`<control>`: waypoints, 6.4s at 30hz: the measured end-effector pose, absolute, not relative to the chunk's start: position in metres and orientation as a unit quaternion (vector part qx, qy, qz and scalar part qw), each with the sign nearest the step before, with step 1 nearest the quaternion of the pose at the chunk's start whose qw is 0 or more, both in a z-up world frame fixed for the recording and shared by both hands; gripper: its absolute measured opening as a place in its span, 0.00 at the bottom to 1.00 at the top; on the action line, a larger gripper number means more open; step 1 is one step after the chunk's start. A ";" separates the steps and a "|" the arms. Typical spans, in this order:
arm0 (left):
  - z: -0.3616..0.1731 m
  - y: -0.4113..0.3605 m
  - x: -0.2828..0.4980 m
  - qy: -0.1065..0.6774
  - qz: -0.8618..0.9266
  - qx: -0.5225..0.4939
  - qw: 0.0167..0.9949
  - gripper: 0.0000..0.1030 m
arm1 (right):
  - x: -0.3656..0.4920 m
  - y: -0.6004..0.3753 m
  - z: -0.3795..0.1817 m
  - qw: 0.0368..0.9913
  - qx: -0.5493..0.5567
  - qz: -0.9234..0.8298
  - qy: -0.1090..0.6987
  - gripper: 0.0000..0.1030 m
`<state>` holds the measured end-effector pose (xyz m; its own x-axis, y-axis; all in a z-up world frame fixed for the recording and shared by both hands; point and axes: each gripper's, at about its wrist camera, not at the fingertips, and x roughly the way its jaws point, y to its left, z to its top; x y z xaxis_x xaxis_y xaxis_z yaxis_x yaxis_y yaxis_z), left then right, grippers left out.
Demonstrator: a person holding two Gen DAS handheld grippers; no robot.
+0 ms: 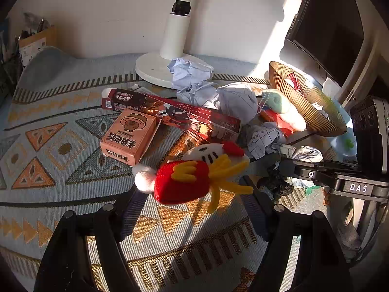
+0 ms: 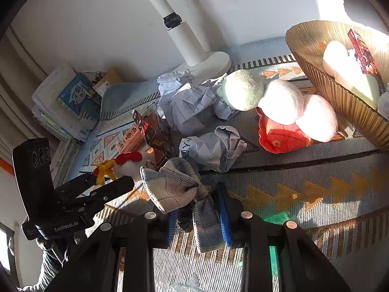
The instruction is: Organize objects
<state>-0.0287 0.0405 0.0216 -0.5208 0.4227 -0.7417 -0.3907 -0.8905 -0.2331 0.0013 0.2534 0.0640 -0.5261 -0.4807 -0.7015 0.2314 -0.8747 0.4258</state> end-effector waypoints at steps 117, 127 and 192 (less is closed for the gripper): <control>0.027 0.073 0.046 -0.016 0.910 -0.395 0.125 0.85 | 0.054 0.293 0.074 0.096 0.403 -0.903 -0.118 0.73; 0.035 0.122 0.029 0.058 0.875 -0.410 0.250 0.85 | 0.016 0.272 0.074 0.155 0.438 -0.878 -0.111 0.73; 0.124 0.308 -0.075 -0.021 0.853 -0.346 0.390 0.59 | 0.006 0.446 0.201 -0.091 0.292 -0.942 -0.140 0.64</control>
